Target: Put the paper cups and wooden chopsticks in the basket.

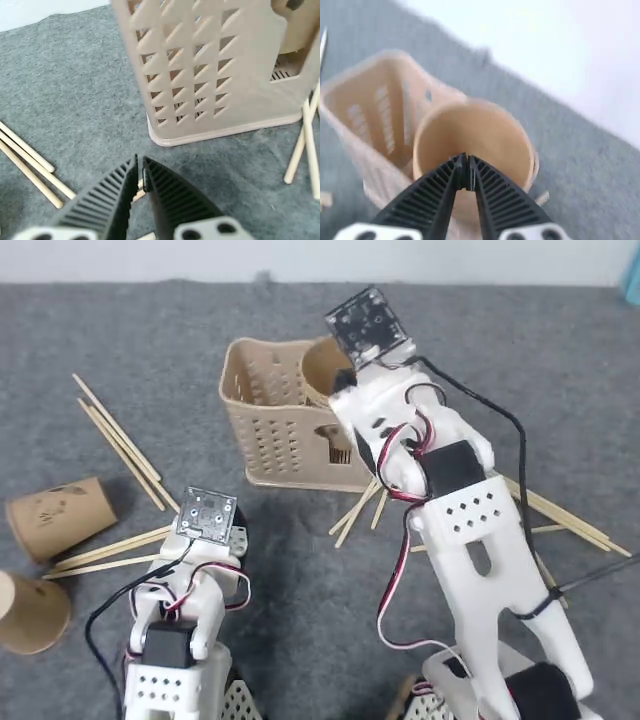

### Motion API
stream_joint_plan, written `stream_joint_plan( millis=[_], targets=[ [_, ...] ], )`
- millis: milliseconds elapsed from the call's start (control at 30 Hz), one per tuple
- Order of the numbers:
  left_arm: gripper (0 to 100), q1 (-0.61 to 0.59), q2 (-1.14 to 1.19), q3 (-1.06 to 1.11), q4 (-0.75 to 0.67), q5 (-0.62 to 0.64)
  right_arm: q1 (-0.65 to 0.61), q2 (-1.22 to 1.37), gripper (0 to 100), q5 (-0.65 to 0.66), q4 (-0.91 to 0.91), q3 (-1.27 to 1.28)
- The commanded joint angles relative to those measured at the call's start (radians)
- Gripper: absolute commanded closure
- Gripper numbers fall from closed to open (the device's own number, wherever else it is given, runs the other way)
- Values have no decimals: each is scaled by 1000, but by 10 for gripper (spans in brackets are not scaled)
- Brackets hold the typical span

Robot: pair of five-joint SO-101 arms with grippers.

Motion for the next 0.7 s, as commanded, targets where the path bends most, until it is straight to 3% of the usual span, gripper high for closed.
stream_joint_plan(
  millis=[0, 200, 667],
  targets=[
    [985, -2, -6, -5, -18, -8, -41, 8, 988, -37, -183, -3],
    [985, -2, -6, -5, -18, -8, -42, 84, 988, -35, -410, 64],
    [985, 0, -6, -5, -28, -8, -12, 228, 990, -32, -529, 175]
  ],
)
